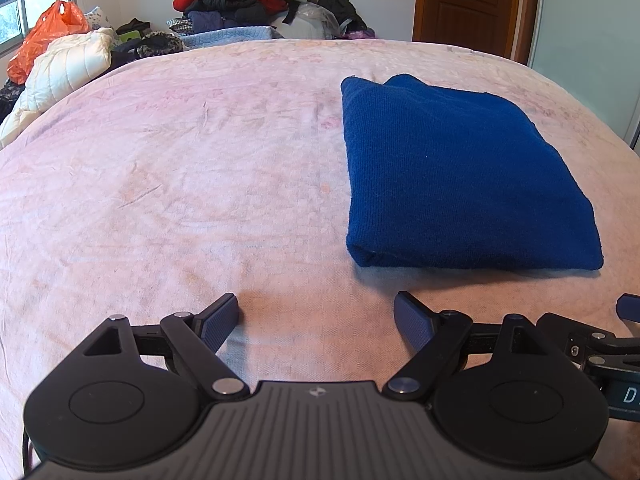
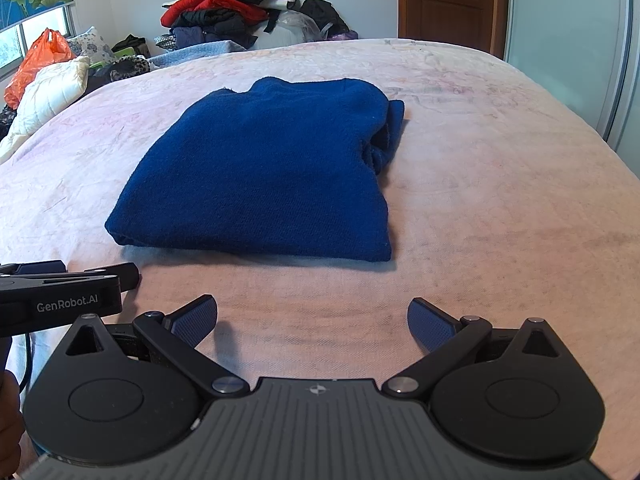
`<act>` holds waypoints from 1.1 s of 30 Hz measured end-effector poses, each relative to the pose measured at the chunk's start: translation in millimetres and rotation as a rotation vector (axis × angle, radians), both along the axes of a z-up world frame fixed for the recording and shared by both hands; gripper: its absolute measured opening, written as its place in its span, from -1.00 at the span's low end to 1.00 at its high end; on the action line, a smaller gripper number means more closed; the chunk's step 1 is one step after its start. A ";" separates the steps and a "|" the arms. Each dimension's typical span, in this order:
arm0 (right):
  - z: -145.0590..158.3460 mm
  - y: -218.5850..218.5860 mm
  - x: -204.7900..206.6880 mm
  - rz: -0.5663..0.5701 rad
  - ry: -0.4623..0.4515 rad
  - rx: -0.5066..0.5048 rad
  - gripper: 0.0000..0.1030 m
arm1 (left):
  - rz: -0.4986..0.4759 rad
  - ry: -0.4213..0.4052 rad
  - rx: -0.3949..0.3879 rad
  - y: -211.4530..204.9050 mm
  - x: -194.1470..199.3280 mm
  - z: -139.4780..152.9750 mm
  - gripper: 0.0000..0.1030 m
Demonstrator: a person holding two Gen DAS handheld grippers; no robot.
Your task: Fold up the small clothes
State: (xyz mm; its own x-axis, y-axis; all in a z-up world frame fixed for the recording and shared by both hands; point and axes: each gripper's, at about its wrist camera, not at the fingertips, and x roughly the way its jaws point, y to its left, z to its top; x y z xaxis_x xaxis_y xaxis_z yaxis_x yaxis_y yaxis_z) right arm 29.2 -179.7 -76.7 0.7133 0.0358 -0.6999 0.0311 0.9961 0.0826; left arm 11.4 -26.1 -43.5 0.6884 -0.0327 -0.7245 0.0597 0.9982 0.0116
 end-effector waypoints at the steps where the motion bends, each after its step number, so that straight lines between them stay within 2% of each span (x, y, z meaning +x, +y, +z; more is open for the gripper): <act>1: -0.2 0.1 -0.2 0.000 -0.001 0.000 0.99 | 0.000 0.000 0.000 0.0 0.0 0.0 0.66; 22: -0.4 0.0 -0.1 0.001 0.000 0.000 0.99 | 0.000 0.000 0.000 -0.5 0.1 -0.2 0.67; 26: -0.4 0.0 -0.2 0.001 0.000 0.001 0.99 | 0.003 0.005 -0.001 0.0 0.0 -0.7 0.76; 33: -0.3 -0.1 -0.1 0.001 0.000 0.000 0.99 | 0.005 0.007 -0.004 1.0 0.0 -0.9 0.78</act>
State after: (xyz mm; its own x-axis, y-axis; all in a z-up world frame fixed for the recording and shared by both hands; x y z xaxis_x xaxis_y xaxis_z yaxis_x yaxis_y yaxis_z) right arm 29.1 -179.8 -77.0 0.7133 0.0366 -0.6999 0.0303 0.9961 0.0830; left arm 11.3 -25.0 -44.4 0.6838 -0.0319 -0.7290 0.0544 0.9985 0.0073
